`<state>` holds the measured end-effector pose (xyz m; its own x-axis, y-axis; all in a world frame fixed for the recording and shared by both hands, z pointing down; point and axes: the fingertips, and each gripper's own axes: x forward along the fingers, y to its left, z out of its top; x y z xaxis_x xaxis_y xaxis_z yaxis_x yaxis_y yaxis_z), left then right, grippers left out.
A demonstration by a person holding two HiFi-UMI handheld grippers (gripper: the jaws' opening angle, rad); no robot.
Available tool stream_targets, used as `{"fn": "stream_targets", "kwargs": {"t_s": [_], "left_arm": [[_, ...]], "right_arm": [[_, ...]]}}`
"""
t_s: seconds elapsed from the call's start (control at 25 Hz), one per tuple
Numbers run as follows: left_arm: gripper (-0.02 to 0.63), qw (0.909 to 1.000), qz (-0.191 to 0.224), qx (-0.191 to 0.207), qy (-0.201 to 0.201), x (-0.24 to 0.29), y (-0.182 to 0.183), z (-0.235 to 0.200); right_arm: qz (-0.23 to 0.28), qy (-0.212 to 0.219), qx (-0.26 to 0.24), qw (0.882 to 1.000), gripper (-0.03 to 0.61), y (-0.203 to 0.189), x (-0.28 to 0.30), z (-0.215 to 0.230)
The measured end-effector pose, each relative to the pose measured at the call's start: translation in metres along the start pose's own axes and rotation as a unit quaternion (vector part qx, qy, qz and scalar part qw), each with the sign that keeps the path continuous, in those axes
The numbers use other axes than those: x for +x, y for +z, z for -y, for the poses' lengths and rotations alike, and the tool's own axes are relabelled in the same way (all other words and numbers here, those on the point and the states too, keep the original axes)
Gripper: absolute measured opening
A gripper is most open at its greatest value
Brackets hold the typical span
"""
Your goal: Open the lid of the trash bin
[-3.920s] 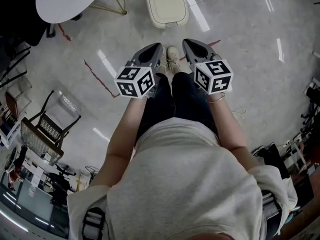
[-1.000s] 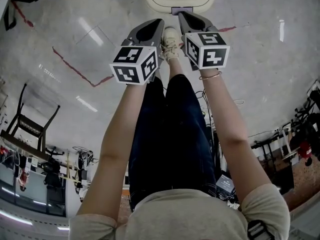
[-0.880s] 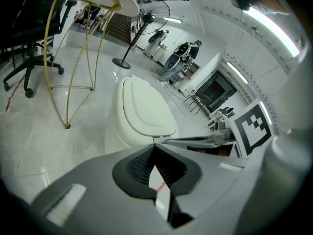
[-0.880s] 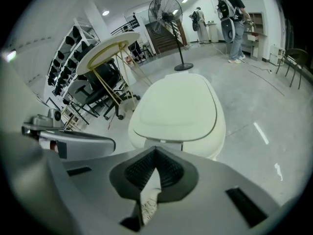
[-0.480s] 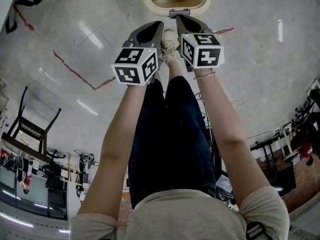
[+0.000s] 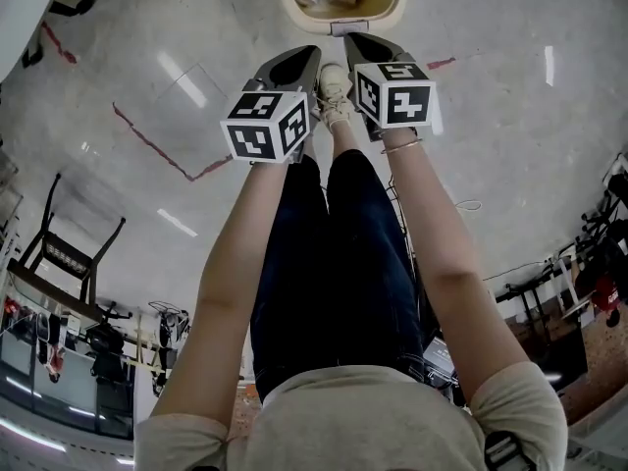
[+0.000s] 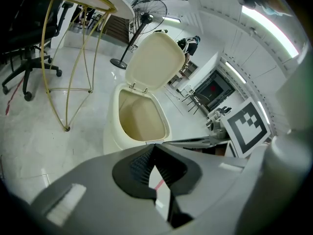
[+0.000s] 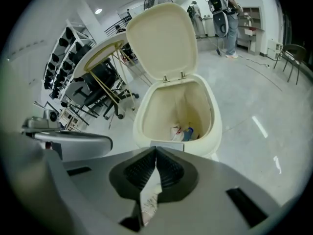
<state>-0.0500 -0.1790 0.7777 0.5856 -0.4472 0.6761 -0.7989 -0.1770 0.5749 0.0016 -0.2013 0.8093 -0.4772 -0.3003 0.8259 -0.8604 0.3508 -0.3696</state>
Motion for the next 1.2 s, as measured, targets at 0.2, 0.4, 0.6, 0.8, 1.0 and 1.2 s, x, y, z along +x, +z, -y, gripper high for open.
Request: {"fn": "stream_targets", "kwargs": {"t_s": [0.2,0.4,0.6,0.8,1.0,1.2], "left_arm": [[0.009,0.9999,-0.001,0.011,-0.006,-0.016,0.010,0.019],[0.009,0.9995,-0.009,0.029,-0.010,-0.038,0.023,0.044],[0.009,0.9990,-0.010,0.038,-0.021,-0.063,0.035,0.075],[0.009,0.9982,0.002,0.055,-0.025,-0.100,0.056,0.110],[0.009,0.9977,0.034,0.053,-0.024,-0.132,0.084,0.138],[0.009,0.9958,0.057,0.065,-0.029,-0.160,0.105,0.159]], "right_arm": [[0.017,-0.016,-0.003,1.000,0.008,0.005,-0.032,-0.003],[0.042,-0.036,0.004,0.998,0.008,0.019,-0.071,-0.004],[0.055,-0.029,0.002,0.998,0.008,0.037,-0.110,-0.018],[0.069,-0.004,0.011,0.998,0.008,0.051,-0.148,-0.044],[0.119,0.008,0.004,0.993,0.008,0.076,-0.189,-0.064],[0.152,0.012,-0.007,0.988,0.006,0.101,-0.235,-0.082]]}}
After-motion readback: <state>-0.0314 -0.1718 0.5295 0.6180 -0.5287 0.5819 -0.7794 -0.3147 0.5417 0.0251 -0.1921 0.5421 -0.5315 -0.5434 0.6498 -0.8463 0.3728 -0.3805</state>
